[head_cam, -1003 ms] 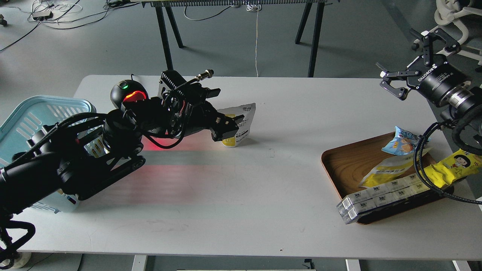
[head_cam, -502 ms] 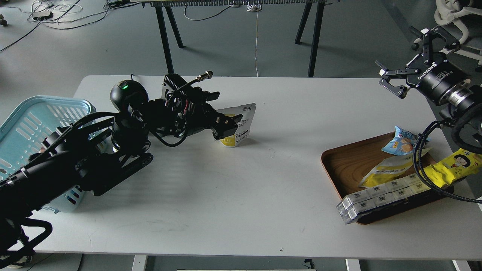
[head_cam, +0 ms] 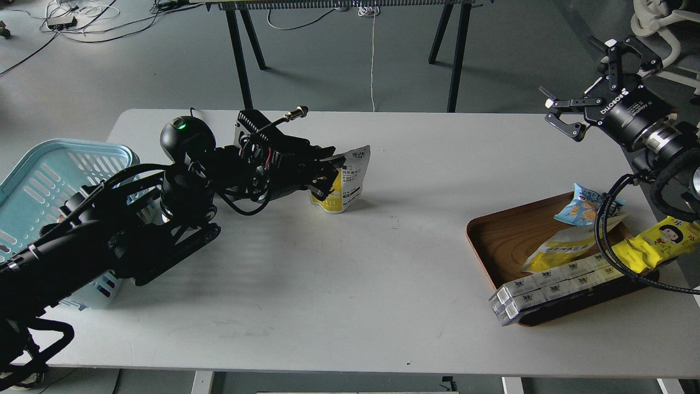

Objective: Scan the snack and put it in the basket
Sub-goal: 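Reach the left gripper to the standing packet and grasp it, then lift the packet with the left gripper and hold it before the scanner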

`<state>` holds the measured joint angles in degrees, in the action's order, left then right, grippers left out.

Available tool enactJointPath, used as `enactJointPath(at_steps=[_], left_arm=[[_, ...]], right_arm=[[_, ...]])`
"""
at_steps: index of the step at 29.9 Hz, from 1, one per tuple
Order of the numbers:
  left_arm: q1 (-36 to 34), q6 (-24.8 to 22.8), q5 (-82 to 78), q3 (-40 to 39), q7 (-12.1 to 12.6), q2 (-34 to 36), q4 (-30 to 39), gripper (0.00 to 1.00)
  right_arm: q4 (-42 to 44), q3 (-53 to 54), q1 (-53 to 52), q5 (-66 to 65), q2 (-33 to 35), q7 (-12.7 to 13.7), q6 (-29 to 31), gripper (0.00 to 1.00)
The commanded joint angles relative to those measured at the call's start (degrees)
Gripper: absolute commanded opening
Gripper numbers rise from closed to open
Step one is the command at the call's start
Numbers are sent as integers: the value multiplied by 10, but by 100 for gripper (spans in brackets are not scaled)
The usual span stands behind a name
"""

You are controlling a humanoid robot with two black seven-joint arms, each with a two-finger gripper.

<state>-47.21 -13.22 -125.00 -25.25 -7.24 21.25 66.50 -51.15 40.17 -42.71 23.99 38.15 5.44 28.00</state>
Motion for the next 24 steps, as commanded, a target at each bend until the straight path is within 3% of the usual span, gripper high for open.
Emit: enactJointPath(at_steps=[1, 12, 19, 24], left_arm=[[4, 0, 0, 1, -1, -2, -1, 3], [11, 30, 0, -1, -3, 12, 13, 0], [0, 41, 0, -9, -7, 81, 71, 0], [-7, 43, 0, -25, -11, 158, 150, 0]], right_arm=[[0, 0, 0, 0, 1, 0, 0, 98], [0, -1, -2, 0, 0, 0, 0, 98], [-6, -1, -3, 0, 1, 0, 0, 98], [-9, -1, -3, 0, 2, 0, -1, 98]])
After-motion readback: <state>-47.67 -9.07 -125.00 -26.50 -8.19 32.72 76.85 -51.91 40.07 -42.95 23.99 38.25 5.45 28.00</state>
